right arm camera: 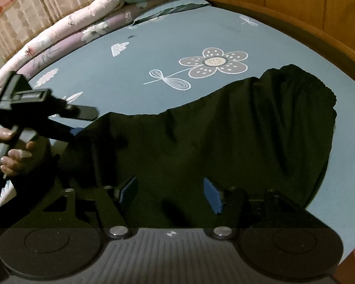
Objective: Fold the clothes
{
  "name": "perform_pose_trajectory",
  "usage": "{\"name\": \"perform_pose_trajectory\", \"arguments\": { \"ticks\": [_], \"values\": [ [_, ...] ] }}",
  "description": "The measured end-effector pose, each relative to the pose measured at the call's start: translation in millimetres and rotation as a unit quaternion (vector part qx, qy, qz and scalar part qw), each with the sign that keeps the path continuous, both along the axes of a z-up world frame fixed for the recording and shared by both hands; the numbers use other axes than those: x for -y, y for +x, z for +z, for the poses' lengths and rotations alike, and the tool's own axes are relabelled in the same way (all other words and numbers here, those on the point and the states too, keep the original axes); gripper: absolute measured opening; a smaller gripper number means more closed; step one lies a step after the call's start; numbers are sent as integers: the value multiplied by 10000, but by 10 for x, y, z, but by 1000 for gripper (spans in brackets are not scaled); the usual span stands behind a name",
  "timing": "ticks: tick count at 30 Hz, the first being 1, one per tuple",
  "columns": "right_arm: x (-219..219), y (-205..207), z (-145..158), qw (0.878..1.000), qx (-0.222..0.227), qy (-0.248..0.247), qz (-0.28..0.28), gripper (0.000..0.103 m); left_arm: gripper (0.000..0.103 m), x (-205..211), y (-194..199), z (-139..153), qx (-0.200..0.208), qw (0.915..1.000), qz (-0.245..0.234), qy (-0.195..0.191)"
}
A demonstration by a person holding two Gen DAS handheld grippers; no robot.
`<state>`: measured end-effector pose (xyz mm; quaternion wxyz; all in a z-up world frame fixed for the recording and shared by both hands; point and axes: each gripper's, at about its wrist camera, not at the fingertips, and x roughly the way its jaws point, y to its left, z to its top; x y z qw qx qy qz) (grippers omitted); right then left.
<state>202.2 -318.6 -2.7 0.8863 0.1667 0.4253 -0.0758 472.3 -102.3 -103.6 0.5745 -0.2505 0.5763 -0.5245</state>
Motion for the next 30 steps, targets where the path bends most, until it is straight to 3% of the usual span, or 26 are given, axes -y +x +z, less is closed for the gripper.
{"name": "perform_pose_trajectory", "arguments": {
  "ticks": [2,5,11,17,24,29,30],
  "values": [
    [20,5,-16,10000,-19,4,-31,67,68,99,62,-46,-93,9998,134,-129],
    [42,2,-28,10000,-12,16,-80,67,66,160,199,-20,145,9978,620,-182],
    [65,-14,-69,9999,-32,40,-100,68,67,40,265,354,1297,9848,1133,-233],
    [88,34,-132,9999,-45,87,-142,69,67,-71,197,562,1698,9822,803,-53],
    [126,-25,-95,9997,35,33,-250,68,66,-192,-272,526,2115,9754,402,471],
    [265,-232,6,9976,121,33,-688,54,66,-339,-537,428,2179,9738,122,644],
    [300,-291,22,9965,129,34,-822,53,66,-347,-582,440,2311,9701,107,740]
  ]
}}
